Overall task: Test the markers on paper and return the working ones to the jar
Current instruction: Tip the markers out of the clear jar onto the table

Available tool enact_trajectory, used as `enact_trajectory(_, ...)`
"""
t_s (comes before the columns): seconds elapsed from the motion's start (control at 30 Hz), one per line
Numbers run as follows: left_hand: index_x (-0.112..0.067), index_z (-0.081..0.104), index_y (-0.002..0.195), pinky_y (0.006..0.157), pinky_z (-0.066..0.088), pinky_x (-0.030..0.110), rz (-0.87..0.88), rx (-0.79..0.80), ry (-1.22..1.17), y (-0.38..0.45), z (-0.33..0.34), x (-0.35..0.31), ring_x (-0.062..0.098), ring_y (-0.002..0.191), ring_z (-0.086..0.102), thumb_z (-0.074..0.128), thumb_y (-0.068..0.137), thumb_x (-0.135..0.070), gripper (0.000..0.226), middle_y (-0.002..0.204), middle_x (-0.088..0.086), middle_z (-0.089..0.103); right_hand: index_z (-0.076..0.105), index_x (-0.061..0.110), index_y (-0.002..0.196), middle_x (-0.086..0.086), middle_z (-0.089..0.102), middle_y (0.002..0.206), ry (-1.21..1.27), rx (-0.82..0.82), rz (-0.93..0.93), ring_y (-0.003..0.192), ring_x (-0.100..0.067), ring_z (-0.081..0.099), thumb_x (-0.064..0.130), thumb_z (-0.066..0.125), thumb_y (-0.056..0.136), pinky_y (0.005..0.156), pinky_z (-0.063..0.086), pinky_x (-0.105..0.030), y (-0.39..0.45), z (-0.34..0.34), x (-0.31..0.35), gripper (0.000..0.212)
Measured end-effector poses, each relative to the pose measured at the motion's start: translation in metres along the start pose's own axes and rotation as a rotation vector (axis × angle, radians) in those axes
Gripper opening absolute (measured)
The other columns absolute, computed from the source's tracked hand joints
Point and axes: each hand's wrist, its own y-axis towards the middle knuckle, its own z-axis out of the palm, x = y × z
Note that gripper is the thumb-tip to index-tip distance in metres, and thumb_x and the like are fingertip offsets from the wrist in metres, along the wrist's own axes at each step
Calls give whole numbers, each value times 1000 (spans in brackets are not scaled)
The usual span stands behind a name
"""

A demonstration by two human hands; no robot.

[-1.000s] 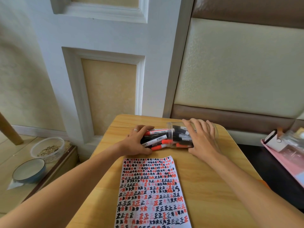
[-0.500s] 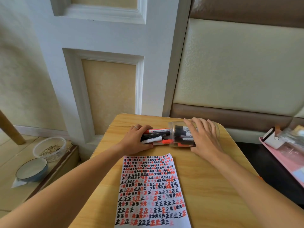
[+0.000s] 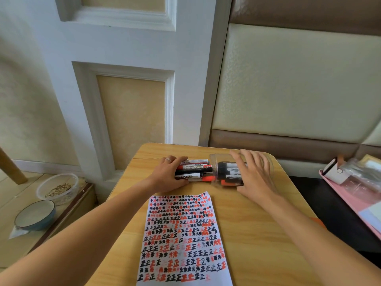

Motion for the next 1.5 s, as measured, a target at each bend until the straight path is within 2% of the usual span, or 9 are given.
enact_trajectory(0.3, -41, 30, 154, 115, 34, 45, -48, -41, 55, 14, -3, 5, 28, 138, 35, 68, 87, -40, 76, 150, 6, 40, 31, 26, 154, -6, 40, 147, -12, -25, 51, 137, -28, 34, 29, 93, 55, 118, 28, -51, 4, 7, 3, 117)
enact_trajectory(0.47, -39, 31, 153, 114, 34, 47, -84, -39, 46, 10, -3, 11, 28, 137, 35, 68, 87, -39, 76, 149, 6, 40, 31, 26, 154, -5, 38, 148, 3, -15, 84, 138, -28, 33, 31, 92, 59, 119, 26, -51, -1, 5, -2, 113)
enact_trajectory(0.63, -35, 30, 155, 115, 33, 48, -145, -73, 36, 12, -2, 11, 30, 138, 33, 67, 87, -35, 77, 150, 8, 39, 28, 28, 153, -2, 35, 147, 28, 15, 34, 138, -25, 29, 31, 89, 61, 121, 22, -50, -3, -1, -1, 111)
enact_trajectory(0.83, -37, 21, 160, 120, 28, 47, -45, -18, 35, 18, -1, 15, 29, 145, 26, 70, 92, -44, 83, 159, 5, 31, 24, 29, 154, -1, 33, 149, 41, 26, 2, 138, -23, 25, 31, 88, 64, 122, 18, -48, 2, -2, 11, 110)
enact_trajectory(1.0, -37, 18, 160, 121, 28, 48, -32, 17, 54, 26, -3, 21, 29, 147, 24, 65, 94, -52, 83, 161, 7, 26, 24, 30, 156, -1, 33, 151, 45, 24, -1, 141, -23, 26, 32, 87, 65, 123, 16, -48, -2, -1, 6, 111)
enact_trajectory(1.13, -35, 12, 161, 123, 25, 49, -24, 59, 121, 33, -1, 14, 32, 149, 17, 62, 94, -56, 86, 162, 9, 19, 20, 32, 157, 1, 27, 154, 57, 44, -38, 143, -22, 18, 33, 86, 70, 124, 9, -45, -2, -5, 5, 109)
enact_trajectory(1.23, -35, 10, 161, 123, 25, 50, 49, 97, 166, 39, 4, 5, 32, 149, 18, 62, 95, -52, 86, 162, 9, 17, 18, 33, 158, 2, 25, 155, 60, 52, -53, 142, -20, 13, 34, 85, 72, 124, 8, -45, 2, -5, 11, 109)
enact_trajectory(1.4, -33, 17, 160, 121, 27, 47, 51, -3, 71, 33, 1, 9, 31, 146, 26, 75, 87, -48, 95, 160, 8, 22, 14, 34, 157, 2, 27, 153, 52, 54, -39, 142, -22, 23, 37, 83, 72, 124, 14, -45, 10, -1, 22, 110)
enact_trajectory(1.5, -35, 17, 160, 121, 25, 48, 48, -32, 65, 20, -4, 15, 30, 146, 26, 75, 86, -51, 95, 160, 6, 22, 12, 35, 156, 2, 28, 151, 65, 50, -36, 141, -22, 24, 35, 85, 69, 122, 16, -45, 12, 2, 26, 113)
